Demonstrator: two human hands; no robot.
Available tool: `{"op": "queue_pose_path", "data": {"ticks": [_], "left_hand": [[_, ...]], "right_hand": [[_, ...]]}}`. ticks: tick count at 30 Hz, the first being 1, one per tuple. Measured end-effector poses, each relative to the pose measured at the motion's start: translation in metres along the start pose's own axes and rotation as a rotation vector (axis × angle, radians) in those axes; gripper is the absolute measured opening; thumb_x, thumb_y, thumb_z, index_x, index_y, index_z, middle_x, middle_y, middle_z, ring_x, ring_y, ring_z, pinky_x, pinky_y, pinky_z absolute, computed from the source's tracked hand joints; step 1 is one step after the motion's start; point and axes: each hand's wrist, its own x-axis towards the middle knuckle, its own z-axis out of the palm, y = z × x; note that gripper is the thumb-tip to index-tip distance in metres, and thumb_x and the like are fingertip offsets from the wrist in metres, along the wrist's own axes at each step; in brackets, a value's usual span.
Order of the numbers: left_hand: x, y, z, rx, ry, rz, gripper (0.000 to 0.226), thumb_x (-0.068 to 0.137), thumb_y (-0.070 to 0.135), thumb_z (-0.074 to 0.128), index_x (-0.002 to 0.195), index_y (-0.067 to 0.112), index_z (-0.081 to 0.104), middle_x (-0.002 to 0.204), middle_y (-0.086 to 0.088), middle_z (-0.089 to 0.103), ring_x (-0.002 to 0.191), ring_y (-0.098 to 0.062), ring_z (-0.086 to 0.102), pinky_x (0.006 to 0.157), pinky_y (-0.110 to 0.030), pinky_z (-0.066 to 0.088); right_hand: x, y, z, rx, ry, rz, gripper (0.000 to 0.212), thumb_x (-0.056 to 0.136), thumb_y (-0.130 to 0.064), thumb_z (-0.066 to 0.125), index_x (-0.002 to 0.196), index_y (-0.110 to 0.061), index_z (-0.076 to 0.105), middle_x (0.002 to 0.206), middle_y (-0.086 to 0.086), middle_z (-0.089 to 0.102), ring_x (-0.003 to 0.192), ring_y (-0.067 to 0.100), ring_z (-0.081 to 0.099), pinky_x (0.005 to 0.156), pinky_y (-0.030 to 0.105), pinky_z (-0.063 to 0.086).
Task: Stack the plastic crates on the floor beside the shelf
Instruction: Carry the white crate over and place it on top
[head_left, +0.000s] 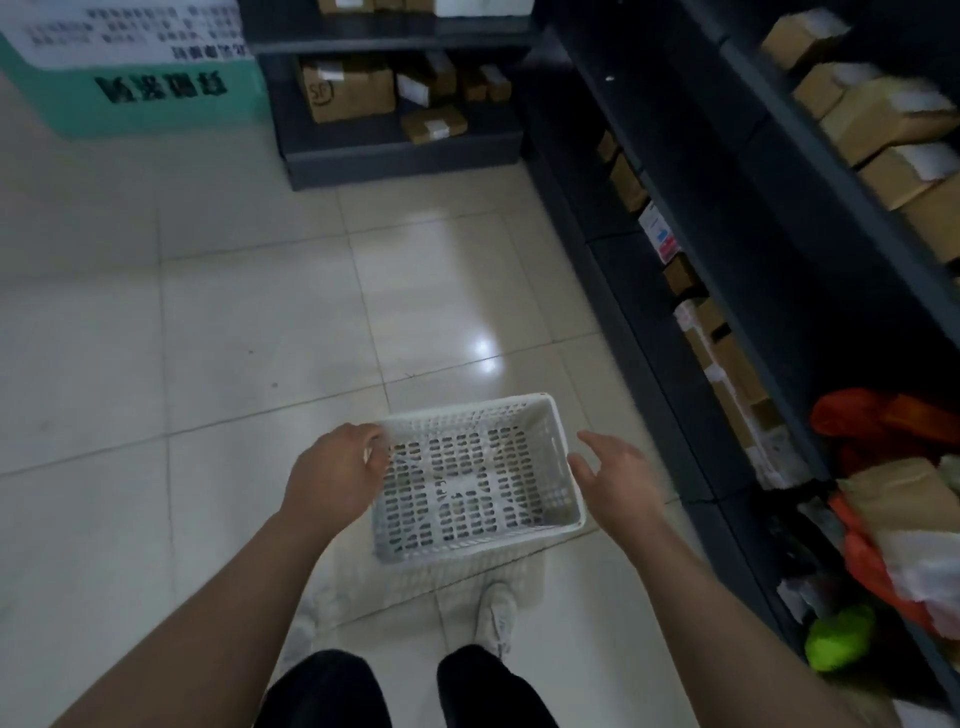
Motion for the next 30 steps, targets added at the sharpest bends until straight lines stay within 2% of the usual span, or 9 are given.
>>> {"op": "queue_pose_path", "data": {"ticks": [6,9,16,22,27,30], "left_hand": [[0.024,-0.005,0.066,-0.128,0.014,-0.2,0.032,0.095,0.027,0.048,0.119,0.012,0.063,0.116,-0.011,0.067,0.103,-0.028,0.062,0.088,-0.035,0.046],[0.04,-0.02,0.103,-0.213,0.01,-0.284,0.029,0.094,0.024,0.051,0.115,0.01,0.065,0.111,-0.011,0.069,0.098,-0.026,0.064,0.086,-0.033,0.046],[0.082,-0.073,0.2,-0.299,-0.027,-0.468,0.03,0.095,0.024,0.05,0.114,0.005,0.065,0.114,-0.014,0.068,0.104,-0.028,0.062,0.085,-0.029,0.039],[0.113,-0.14,0.283,-0.273,-0.034,-0.542,0.034,0.095,0.026,0.049,0.117,0.004,0.064,0.118,-0.018,0.067,0.108,-0.034,0.06,0.091,-0.037,0.042],[0.134,-0.188,0.336,-0.268,-0.055,-0.637,0.053,0.096,0.033,0.047,0.138,0.0,0.043,0.135,-0.026,0.052,0.123,-0.04,0.049,0.102,-0.043,0.035],[0.14,-0.213,0.363,-0.296,-0.076,-0.718,0.057,0.098,0.036,0.042,0.141,-0.001,0.038,0.142,-0.026,0.045,0.129,-0.04,0.043,0.107,-0.042,0.031]], "right_hand": [[0.064,0.047,0.04,0.017,-0.071,-0.044,0.039,0.091,-0.025,0.057,0.126,-0.008,0.059,0.121,0.016,0.064,0.108,0.033,0.059,0.093,0.037,0.044],[0.091,0.071,0.073,0.045,-0.089,-0.022,0.037,0.092,-0.029,0.056,0.123,-0.01,0.061,0.118,0.014,0.065,0.1,0.031,0.061,0.086,0.034,0.044],[0.148,0.122,0.164,0.03,-0.121,0.011,0.038,0.094,-0.03,0.053,0.125,-0.01,0.06,0.122,0.016,0.063,0.108,0.033,0.059,0.091,0.035,0.042],[0.193,0.163,0.244,-0.035,-0.169,0.004,0.046,0.095,-0.034,0.049,0.134,-0.01,0.052,0.134,0.016,0.055,0.122,0.032,0.051,0.101,0.037,0.037],[0.231,0.201,0.292,-0.039,-0.151,0.109,0.051,0.095,-0.036,0.048,0.138,-0.01,0.043,0.137,0.019,0.05,0.124,0.035,0.046,0.1,0.039,0.037],[0.25,0.226,0.317,0.003,-0.138,0.225,0.059,0.088,-0.051,0.044,0.127,-0.006,0.048,0.127,0.025,0.053,0.114,0.04,0.052,0.091,0.044,0.043]]}}
